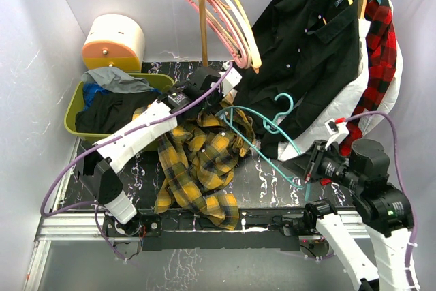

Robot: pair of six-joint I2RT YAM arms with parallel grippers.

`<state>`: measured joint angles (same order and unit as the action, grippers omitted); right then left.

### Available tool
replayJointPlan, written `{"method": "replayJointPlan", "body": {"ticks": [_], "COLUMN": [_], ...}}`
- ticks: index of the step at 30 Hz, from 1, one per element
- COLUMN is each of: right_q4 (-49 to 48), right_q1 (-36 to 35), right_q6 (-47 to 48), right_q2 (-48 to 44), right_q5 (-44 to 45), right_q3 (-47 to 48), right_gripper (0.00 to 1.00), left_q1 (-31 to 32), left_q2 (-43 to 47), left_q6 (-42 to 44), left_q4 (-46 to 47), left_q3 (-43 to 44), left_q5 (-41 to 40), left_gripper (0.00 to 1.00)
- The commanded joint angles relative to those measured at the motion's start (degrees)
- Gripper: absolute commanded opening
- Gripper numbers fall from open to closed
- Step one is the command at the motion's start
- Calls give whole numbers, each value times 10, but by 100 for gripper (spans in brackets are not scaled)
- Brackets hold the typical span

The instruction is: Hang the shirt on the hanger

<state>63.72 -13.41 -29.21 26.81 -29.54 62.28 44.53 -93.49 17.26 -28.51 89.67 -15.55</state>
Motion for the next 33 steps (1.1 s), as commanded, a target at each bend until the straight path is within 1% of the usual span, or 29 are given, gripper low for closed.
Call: {"method": "replayJointPlan", "body": {"ticks": [1, 3, 10, 15, 18, 21, 27, 30, 33], "right_q4": [-165, -207, -304, -324, -325, -337, -412, -470, -495], "right_q1": [17, 22, 20, 14, 0, -15, -51, -59, -66], "right_q6": [-29, -36, -51, -37, -13, 3, 10, 10, 23], "right_q2": [-2, 2, 38, 58, 74, 96, 131, 135, 153], "right_q5": [-61, -70, -76, -64, -42, -38, -66, -43, -12], "right_q3": [-54, -74, -97, -104, -98, -96, -126, -134, -133], "right_gripper": [8, 8, 8, 8, 8, 8, 8, 8, 8], "left_q1": [-1, -2, -2, -1, -2, -2, -2, -2, -1], "left_q2": [23, 26, 31, 33, 36, 40, 46, 47, 47], "left_q6": [-18, -20, -27, -26, -22, -16, -29, -36, -36], "left_q4": [-36, -45, -72, -84, -96, -107, -125, -139, -159], "left_q3": [40, 55, 107, 148, 176, 195, 210, 212, 227], "left_q5": [47, 64, 107, 126, 134, 137, 164, 198, 227], "left_gripper": [0, 0, 0, 0, 0, 0, 0, 0, 0]}}
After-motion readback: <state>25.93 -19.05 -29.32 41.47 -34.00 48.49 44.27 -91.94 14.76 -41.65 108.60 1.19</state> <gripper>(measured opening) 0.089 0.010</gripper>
